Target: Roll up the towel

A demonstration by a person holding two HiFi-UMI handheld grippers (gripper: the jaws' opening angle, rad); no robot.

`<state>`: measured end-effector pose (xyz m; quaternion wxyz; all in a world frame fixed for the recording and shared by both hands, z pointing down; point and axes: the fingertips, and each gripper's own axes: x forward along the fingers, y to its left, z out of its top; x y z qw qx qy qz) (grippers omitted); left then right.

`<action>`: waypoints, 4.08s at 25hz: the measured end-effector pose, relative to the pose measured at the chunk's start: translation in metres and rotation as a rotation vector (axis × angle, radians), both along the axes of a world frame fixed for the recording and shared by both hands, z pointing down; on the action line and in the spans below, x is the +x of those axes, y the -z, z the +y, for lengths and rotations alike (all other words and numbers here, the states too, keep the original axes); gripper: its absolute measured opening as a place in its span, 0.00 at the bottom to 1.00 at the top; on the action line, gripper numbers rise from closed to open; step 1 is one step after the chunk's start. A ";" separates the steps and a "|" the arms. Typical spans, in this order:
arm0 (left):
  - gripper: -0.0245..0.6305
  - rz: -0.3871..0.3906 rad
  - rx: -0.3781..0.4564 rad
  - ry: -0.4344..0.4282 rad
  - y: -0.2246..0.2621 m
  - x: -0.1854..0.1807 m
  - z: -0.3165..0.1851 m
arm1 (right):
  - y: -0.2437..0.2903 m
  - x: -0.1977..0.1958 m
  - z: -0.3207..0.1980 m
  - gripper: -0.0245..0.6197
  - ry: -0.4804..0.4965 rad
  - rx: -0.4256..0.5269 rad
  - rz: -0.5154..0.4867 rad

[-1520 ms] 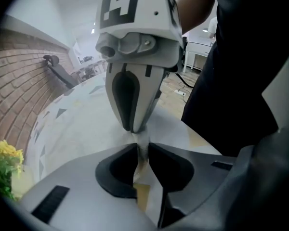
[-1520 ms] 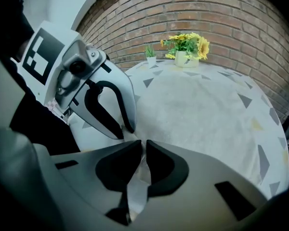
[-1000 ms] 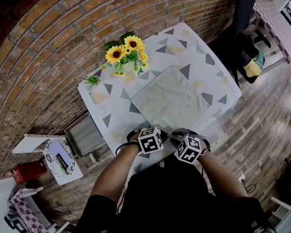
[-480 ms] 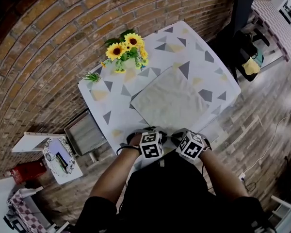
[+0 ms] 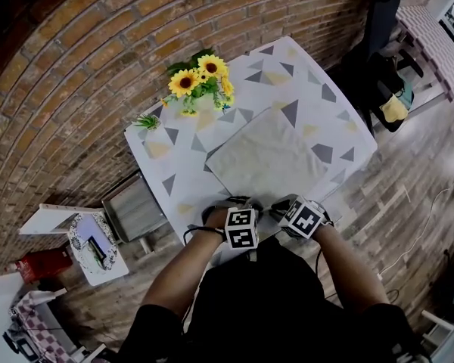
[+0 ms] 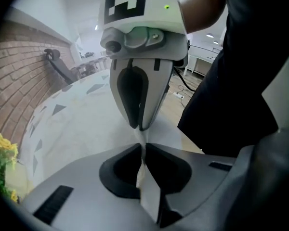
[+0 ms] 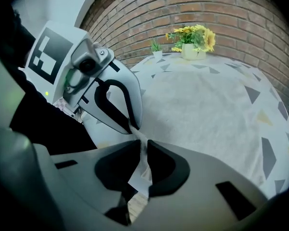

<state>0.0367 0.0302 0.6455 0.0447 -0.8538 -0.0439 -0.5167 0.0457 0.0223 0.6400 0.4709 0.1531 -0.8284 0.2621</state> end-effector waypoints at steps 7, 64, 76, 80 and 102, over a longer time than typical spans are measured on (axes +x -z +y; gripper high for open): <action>0.11 -0.005 -0.088 0.081 -0.005 -0.003 -0.011 | -0.002 0.001 -0.014 0.14 0.013 -0.006 -0.005; 0.10 0.030 -0.349 0.193 -0.005 -0.008 0.000 | -0.004 0.000 0.016 0.10 0.207 0.021 0.018; 0.29 0.007 0.101 -0.018 0.009 -0.002 0.007 | -0.001 0.003 0.001 0.10 0.110 -0.070 0.001; 0.19 -0.010 0.106 0.015 0.000 -0.002 0.000 | 0.006 0.005 -0.003 0.16 0.107 -0.016 -0.015; 0.18 -0.029 -0.150 0.075 0.005 -0.015 0.002 | 0.000 -0.005 0.007 0.06 0.259 0.209 0.062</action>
